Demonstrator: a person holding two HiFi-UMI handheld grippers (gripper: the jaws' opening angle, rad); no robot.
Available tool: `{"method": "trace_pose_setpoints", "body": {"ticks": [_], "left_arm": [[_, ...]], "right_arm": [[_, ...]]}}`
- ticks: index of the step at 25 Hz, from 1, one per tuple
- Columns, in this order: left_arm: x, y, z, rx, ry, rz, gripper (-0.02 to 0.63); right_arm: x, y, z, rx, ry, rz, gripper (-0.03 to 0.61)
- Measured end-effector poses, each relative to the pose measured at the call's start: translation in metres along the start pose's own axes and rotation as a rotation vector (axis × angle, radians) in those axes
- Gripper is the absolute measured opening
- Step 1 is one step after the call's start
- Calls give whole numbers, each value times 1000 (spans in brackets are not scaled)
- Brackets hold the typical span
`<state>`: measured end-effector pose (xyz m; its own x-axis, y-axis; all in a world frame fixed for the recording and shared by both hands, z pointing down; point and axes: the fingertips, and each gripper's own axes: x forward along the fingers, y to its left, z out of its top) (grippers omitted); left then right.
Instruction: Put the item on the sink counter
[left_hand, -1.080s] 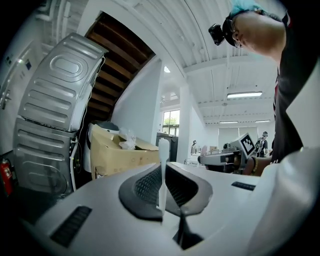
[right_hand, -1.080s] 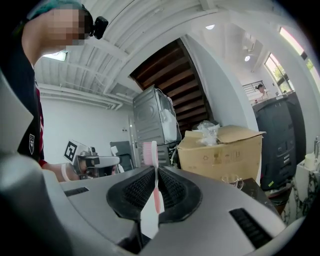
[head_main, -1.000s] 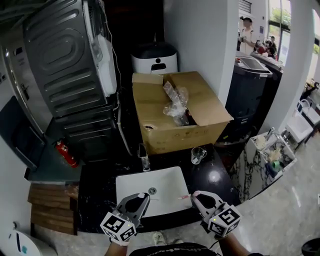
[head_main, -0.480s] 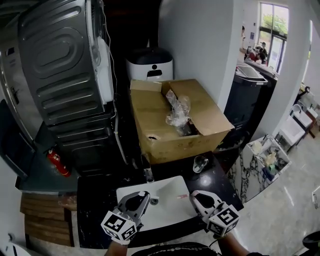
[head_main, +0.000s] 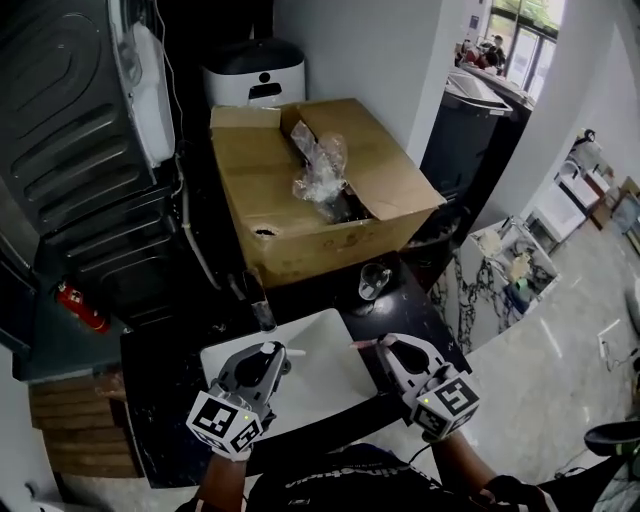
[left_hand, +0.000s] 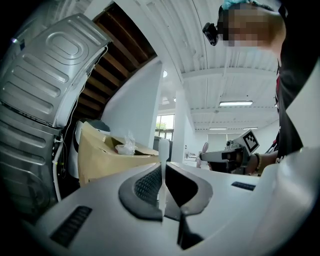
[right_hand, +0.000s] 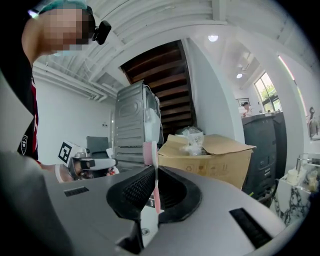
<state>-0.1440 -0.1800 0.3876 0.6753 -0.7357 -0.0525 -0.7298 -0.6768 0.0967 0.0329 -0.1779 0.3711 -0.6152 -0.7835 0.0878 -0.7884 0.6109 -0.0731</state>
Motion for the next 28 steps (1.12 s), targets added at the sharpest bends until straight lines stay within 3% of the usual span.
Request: {"method": "trace_pose_setpoints", "body": {"ticks": [8,14,23,28], "left_arm": [[38,6,-20,-22,44,31,31],[66,13,-28,-22,77,94,31],[102,30,-50,-20,137,162,31],[114,35,-56,-16,167,181,31]], "right_arm": [[25,-113,-5,25,-15,-145,51],[60,-184,-18,39,-14,-184,51],[115,-243,-89,108,55,-187,51],[135,-259,-129,199,100,-173,51]]}}
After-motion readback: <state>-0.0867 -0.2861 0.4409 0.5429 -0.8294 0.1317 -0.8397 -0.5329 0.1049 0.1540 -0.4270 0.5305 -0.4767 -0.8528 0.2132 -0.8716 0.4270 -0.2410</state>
